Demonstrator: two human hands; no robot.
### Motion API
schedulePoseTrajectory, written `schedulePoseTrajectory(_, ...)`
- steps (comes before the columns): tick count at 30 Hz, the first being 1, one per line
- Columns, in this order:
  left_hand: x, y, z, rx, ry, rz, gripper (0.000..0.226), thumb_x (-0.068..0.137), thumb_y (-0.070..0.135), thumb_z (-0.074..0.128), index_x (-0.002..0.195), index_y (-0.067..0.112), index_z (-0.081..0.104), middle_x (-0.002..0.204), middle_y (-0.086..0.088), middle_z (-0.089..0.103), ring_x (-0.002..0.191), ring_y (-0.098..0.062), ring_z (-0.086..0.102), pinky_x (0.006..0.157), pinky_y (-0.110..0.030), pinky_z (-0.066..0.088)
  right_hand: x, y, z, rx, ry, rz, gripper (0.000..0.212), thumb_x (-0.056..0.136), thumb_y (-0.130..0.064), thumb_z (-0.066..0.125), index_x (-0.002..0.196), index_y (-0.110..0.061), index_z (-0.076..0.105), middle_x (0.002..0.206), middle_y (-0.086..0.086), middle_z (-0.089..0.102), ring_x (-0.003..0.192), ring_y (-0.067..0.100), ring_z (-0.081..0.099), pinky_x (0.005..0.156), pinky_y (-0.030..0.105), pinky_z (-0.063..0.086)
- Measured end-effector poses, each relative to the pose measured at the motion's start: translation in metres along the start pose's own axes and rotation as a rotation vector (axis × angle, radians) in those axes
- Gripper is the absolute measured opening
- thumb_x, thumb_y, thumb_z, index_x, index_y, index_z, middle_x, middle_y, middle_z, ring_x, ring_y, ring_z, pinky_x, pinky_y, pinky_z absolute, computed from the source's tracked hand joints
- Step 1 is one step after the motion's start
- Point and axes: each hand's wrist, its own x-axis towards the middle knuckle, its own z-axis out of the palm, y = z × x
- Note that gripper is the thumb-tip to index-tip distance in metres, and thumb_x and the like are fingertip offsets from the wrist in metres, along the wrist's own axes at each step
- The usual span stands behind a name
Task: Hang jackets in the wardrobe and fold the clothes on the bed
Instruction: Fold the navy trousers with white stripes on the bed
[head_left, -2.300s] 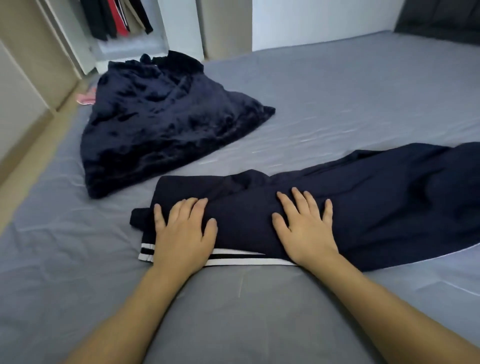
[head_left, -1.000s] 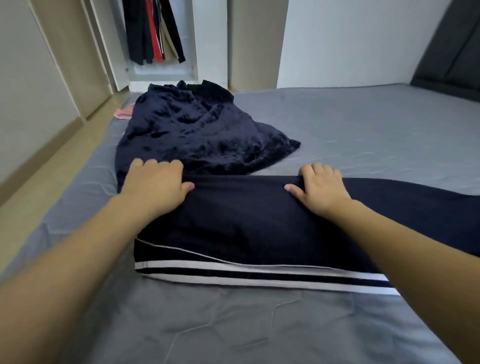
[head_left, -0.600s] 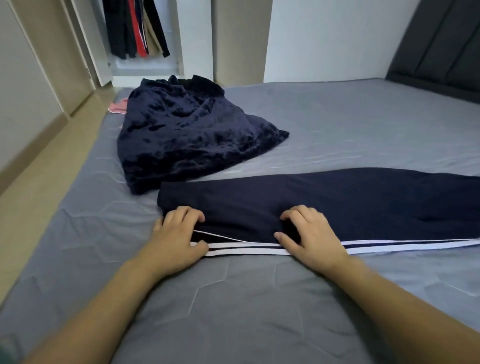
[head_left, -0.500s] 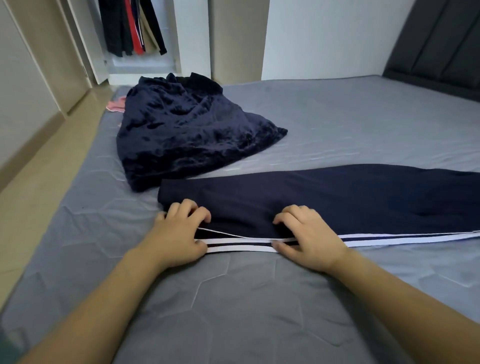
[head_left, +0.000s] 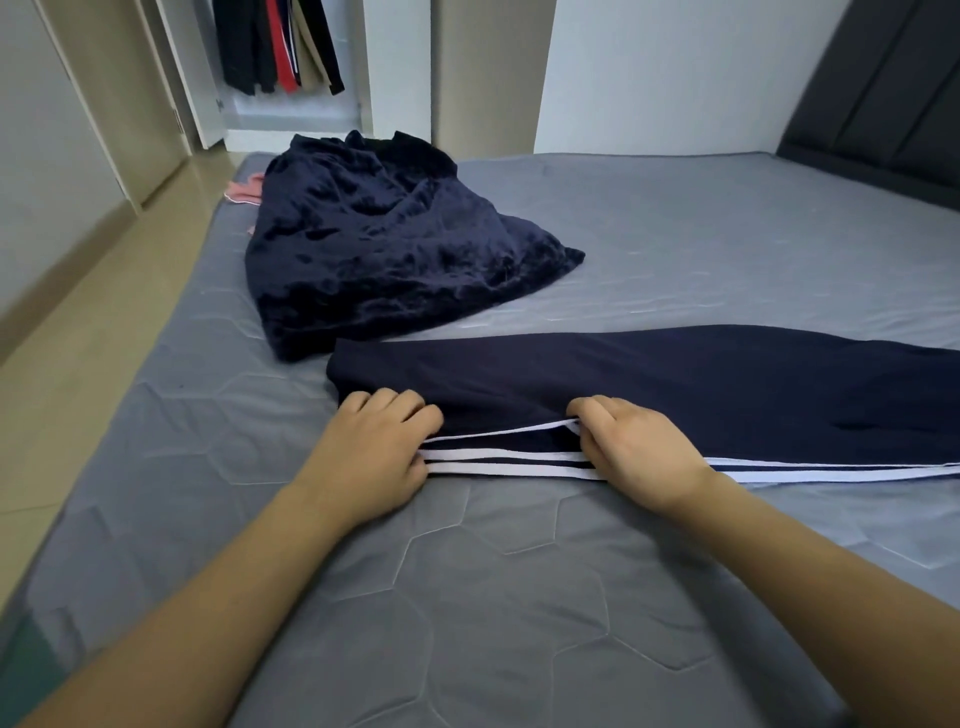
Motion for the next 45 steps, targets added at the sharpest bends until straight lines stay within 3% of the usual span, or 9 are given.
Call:
schedulePoseTrajectory(10,0.026,-0.007,-0.016,-0.208,0.055,-0.242,0.014,0.084,0.015,0.037,0.075,0.014,0.048,0.07,0.001,0.051,0.07,-0.026,0.047,0.065,-0.037,0.033,0.007,-0.001,-0.008,0.033,-0.188,0.028,0.04,0.082,-0.026,0.056,0.115,-0.024,0.035,0.105,-0.004,0.056,0.077,0.02,0.053,0.058,0.029,0.035)
schedulePoseTrajectory(14,-0.001,-0.007,-0.015,0.022,-0.013,-0.072,0.017,0.071,0.037,0.05,0.077,0.022,0.045,0.07,0.008,0.044,0.067,-0.019,0.042,0.065,-0.035,0.034,0.0,0.005,-0.003,-0.061,-0.052,-0.062,0.054,0.063,0.004,0.065,0.11,-0.016,0.045,0.088,0.004,0.054,0.067,0.027,0.053,0.051,0.03,0.036)
schedulePoseTrajectory(20,-0.007,0.002,-0.006,0.056,-0.069,-0.175,0.024,0.066,0.011,0.075,0.065,0.014,0.052,0.058,-0.002,0.051,0.047,-0.025,0.049,0.041,-0.026,0.028,-0.026,0.033,0.003,-0.126,-0.165,-0.042,0.044,0.068,0.002,0.068,0.111,-0.01,0.067,0.111,0.008,0.065,0.083,0.032,0.067,0.061,0.035,0.056)
schedulePoseTrajectory(23,-0.006,0.013,-0.008,0.163,-0.021,-0.161,0.02,0.063,0.007,0.071,0.083,0.005,0.07,0.084,-0.012,0.065,0.072,-0.034,0.06,0.072,-0.044,0.051,-0.038,0.039,0.004,-0.128,-0.178,-0.028,0.048,0.075,-0.004,0.062,0.122,-0.011,0.066,0.121,0.007,0.067,0.099,0.029,0.069,0.072,0.036,0.057)
schedulePoseTrajectory(26,-0.005,0.033,-0.008,0.172,0.041,0.002,0.056,0.07,0.021,0.05,0.123,0.01,0.059,0.113,-0.013,0.057,0.094,-0.035,0.054,0.097,-0.052,0.042,-0.043,0.036,0.002,-0.128,-0.185,-0.036,0.051,0.081,-0.019,0.043,0.127,-0.014,0.063,0.123,0.006,0.065,0.104,0.026,0.067,0.079,0.035,0.056)
schedulePoseTrajectory(34,0.03,0.057,-0.013,0.198,-0.14,-0.083,0.03,0.046,-0.003,0.079,0.062,0.012,0.058,0.058,-0.006,0.055,0.043,-0.027,0.052,0.038,-0.025,0.029,-0.069,0.052,-0.006,-0.103,-0.263,0.149,0.062,0.089,-0.049,0.032,0.139,-0.019,0.052,0.141,0.003,0.053,0.127,0.024,0.052,0.106,0.039,0.041)
schedulePoseTrajectory(38,0.021,0.069,-0.015,0.31,-0.349,-0.239,0.024,0.087,0.011,0.051,0.108,0.016,0.063,0.105,-0.002,0.064,0.094,-0.026,0.064,0.069,-0.032,0.047,-0.105,0.086,-0.026,-0.101,-0.295,0.261,0.065,0.089,-0.052,0.025,0.14,-0.02,0.05,0.143,0.002,0.05,0.13,0.024,0.048,0.107,0.038,0.036)
schedulePoseTrajectory(41,0.025,0.099,-0.021,0.493,-0.563,-0.326,0.055,0.096,0.022,0.038,0.148,0.009,0.029,0.147,-0.01,0.038,0.13,-0.034,0.042,0.107,-0.057,0.032,-0.128,0.126,-0.04,-0.056,-0.325,0.354,0.07,0.087,-0.056,0.018,0.138,-0.022,0.051,0.142,-0.002,0.048,0.131,0.021,0.043,0.109,0.036,0.03)
schedulePoseTrajectory(45,0.076,0.173,-0.03,0.153,-0.359,-0.033,0.078,0.088,0.036,0.051,0.153,0.025,0.009,0.156,-0.005,0.016,0.132,-0.03,0.035,0.105,-0.051,0.032,-0.164,0.174,-0.032,-0.062,-0.055,0.816,0.066,0.086,-0.054,0.022,0.125,-0.018,0.061,0.135,0.005,0.052,0.128,0.028,0.043,0.108,0.043,0.029)
